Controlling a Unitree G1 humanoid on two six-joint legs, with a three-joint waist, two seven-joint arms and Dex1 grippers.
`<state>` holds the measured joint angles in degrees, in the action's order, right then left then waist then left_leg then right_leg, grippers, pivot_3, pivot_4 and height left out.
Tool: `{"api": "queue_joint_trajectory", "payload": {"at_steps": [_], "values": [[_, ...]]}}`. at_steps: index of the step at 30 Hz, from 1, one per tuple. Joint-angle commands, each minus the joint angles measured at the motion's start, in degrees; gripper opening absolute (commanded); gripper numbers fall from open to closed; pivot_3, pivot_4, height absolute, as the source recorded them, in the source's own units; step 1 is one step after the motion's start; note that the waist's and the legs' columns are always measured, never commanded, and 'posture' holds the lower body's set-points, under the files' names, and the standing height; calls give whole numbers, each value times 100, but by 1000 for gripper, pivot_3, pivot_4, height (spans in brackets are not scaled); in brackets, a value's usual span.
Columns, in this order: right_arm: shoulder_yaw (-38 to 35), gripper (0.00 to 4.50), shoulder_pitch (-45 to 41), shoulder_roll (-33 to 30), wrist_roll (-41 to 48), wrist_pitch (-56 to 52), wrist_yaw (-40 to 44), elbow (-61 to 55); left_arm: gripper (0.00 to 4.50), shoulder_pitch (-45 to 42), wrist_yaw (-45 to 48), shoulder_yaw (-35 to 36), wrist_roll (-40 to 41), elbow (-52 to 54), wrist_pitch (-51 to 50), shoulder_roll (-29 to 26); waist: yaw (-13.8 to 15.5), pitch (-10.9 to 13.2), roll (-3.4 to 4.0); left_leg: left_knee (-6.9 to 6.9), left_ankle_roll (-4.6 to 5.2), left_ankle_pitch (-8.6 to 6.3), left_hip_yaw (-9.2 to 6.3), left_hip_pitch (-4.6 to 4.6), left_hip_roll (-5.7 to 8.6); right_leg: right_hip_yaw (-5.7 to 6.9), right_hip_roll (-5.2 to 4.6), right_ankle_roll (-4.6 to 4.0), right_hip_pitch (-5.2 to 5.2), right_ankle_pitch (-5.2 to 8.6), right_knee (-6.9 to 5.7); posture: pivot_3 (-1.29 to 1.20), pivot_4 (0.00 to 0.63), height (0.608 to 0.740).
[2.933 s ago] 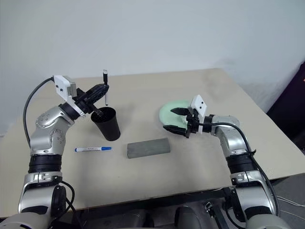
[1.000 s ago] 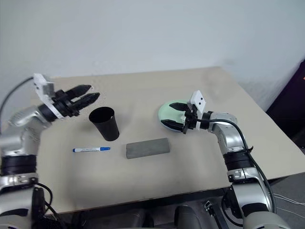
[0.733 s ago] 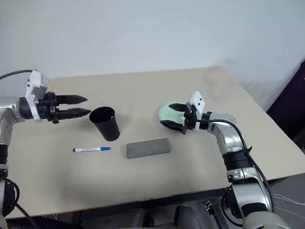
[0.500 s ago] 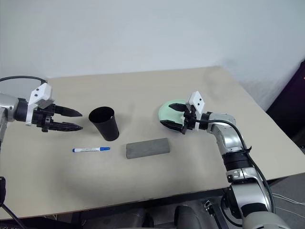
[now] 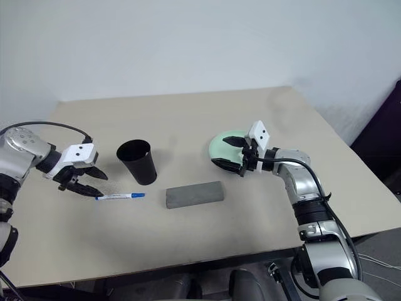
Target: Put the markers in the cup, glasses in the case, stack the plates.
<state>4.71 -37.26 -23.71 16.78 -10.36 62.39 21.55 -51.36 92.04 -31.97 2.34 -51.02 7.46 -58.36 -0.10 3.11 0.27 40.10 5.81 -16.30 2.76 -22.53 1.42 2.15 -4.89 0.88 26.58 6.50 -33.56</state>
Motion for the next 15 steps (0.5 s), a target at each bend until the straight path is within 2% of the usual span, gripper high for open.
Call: {"api": "queue_joint_trajectory", "payload": {"at_steps": [1,15], "values": [[-101,4439,-79,-66,28,53,23,-149,2907,-256,46,-167,-171,-288,263,53,0,0,-1,1,1,0,0,0,0,0,0,0,-1,0,0,0,0,740],[-105,4439,-101,-96,32,1,36,-174,2907,-477,46,-169,-913,-1310,736,772,2,-2,-8,21,12,-2,-1,-4,0,-1,-2,1,-4,-1,-7,0,0,740]]}}
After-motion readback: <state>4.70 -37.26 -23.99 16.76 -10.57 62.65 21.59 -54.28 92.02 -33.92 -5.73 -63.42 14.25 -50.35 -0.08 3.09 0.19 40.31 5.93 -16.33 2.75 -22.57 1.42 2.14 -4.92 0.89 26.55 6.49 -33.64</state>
